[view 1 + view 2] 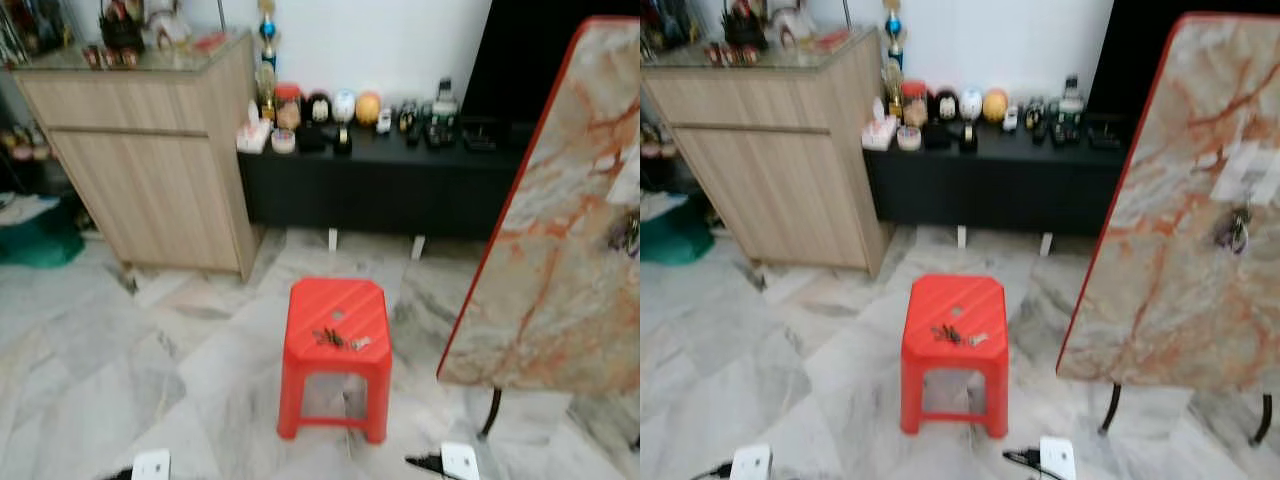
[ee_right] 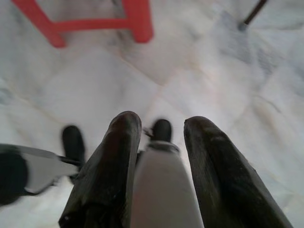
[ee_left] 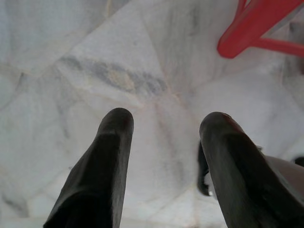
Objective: Hang keys on a hook
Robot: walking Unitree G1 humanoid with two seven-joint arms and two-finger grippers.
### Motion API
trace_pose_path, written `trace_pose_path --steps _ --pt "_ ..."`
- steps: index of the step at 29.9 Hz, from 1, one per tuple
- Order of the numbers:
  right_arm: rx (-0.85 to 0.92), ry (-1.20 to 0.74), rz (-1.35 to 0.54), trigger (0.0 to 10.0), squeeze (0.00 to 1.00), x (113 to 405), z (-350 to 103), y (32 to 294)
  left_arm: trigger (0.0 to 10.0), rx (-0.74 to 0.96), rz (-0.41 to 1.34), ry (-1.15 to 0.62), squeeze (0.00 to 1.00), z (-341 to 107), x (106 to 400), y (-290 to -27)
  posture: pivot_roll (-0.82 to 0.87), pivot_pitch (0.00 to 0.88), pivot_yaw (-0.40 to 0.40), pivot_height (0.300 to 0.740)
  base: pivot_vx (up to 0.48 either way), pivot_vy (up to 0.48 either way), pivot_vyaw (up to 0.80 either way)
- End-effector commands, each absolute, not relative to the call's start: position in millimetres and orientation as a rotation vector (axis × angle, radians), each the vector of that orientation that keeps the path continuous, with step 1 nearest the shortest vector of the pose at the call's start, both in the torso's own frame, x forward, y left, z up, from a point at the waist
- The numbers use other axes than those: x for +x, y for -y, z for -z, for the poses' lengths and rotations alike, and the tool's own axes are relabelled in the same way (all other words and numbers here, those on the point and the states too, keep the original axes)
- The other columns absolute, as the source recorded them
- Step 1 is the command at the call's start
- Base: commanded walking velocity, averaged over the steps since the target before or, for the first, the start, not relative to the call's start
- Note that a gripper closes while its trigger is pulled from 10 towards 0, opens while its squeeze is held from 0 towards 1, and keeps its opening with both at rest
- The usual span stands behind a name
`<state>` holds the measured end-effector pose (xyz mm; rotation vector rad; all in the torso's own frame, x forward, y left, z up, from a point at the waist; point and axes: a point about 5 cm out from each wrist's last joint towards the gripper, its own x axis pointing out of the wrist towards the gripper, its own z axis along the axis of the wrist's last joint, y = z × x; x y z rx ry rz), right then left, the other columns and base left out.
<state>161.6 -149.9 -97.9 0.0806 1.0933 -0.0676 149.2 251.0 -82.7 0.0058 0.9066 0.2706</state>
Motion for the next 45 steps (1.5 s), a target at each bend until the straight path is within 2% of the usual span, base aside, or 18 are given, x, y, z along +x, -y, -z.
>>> trace_pose_path --steps 1,30,37,45 --pt "0.072 -1.081 0.066 10.0 0.0 164.8 96.6 150.2 10.0 0.002 -0.262 -0.917 0.0 84.0 149.4 -247.5 0.03 0.0 -0.004 0.74 0.0 -0.39 0.0" --pt "0.037 -1.081 0.02 10.0 0.0 164.9 96.5 149.1 10.0 0.008 -0.247 -0.925 0.0 84.6 148.7 -246.7 0.03 0.0 -0.006 0.74 0.0 0.0 0.0" --pt "0.054 -1.071 0.022 10.0 0.0 165.1 96.0 157.5 10.0 -0.001 -0.246 -0.923 0.0 84.6 148.6 -246.5 0.03 0.0 -0.007 0.74 0.0 0.0 0.77" --pt "0.087 -1.064 0.043 10.0 0.0 166.1 95.4 160.0 10.0 -0.003 -0.242 -0.922 0.0 84.5 148.7 -246.5 0.03 0.0 -0.005 0.74 0.03 0.0 0.0"
